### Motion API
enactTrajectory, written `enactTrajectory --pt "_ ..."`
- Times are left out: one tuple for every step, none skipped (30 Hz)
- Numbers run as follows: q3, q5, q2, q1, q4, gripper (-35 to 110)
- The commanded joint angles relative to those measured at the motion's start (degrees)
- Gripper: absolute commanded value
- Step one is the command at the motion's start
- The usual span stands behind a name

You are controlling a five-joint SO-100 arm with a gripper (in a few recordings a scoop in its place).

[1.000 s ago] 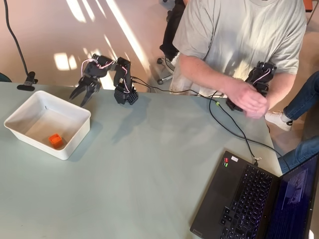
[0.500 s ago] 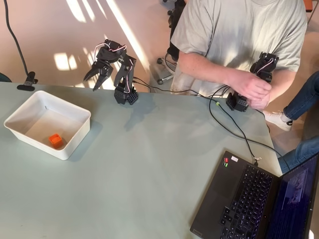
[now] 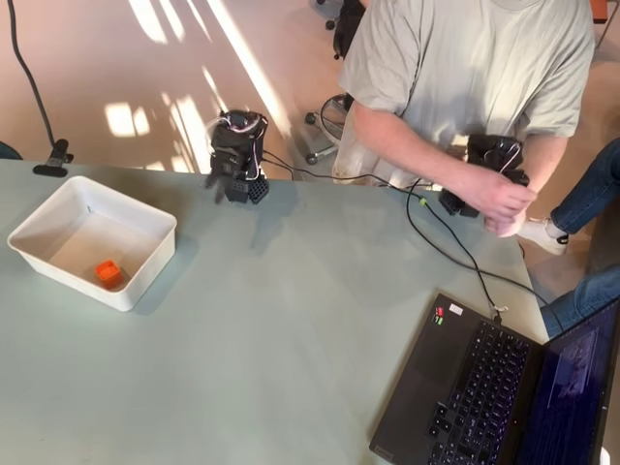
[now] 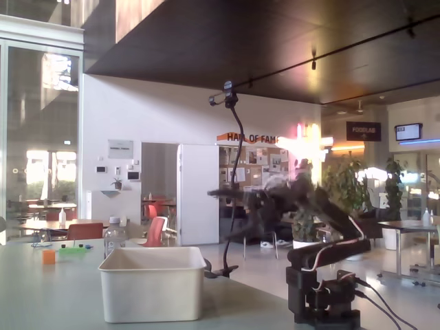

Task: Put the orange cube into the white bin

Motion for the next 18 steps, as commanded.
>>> enactTrajectory --pt "9.0 -0.3 8.1 -2.3 -3.0 58" --pt "11.7 -0.3 9.8 -2.4 -2.5 58" --pt "14.2 -0.3 11.3 -2.5 -2.4 58" --pt "16.3 -0.3 12.7 -2.5 -2.3 58" --pt "18.1 -0.3 13.9 -2.5 -2.2 58" --pt "19.8 -0.3 14.8 -2.4 -2.2 58" --pt "21.3 -0.3 15.3 -2.3 -2.2 58" --pt "22.4 -0.2 15.6 -2.1 -2.1 58" --pt "23.3 -0.2 15.6 -1.8 -1.9 58" --pt "23.9 -0.2 15.4 -1.7 -1.7 58" --pt "24.4 -0.2 15.1 -1.6 -1.3 58" --pt "25.0 -0.2 15.1 -1.6 -0.9 58" --pt "25.5 -0.2 15.1 -1.6 -0.3 58" --pt "25.8 -0.2 15.1 -1.6 0.4 58" --pt "26.2 -0.2 15.1 -1.6 1.1 58" --pt "26.5 -0.2 15.1 -1.6 1.8 58" --pt "26.7 -0.2 15.1 -1.6 2.5 58" --pt "26.8 -0.2 15.0 -1.6 3.3 58"
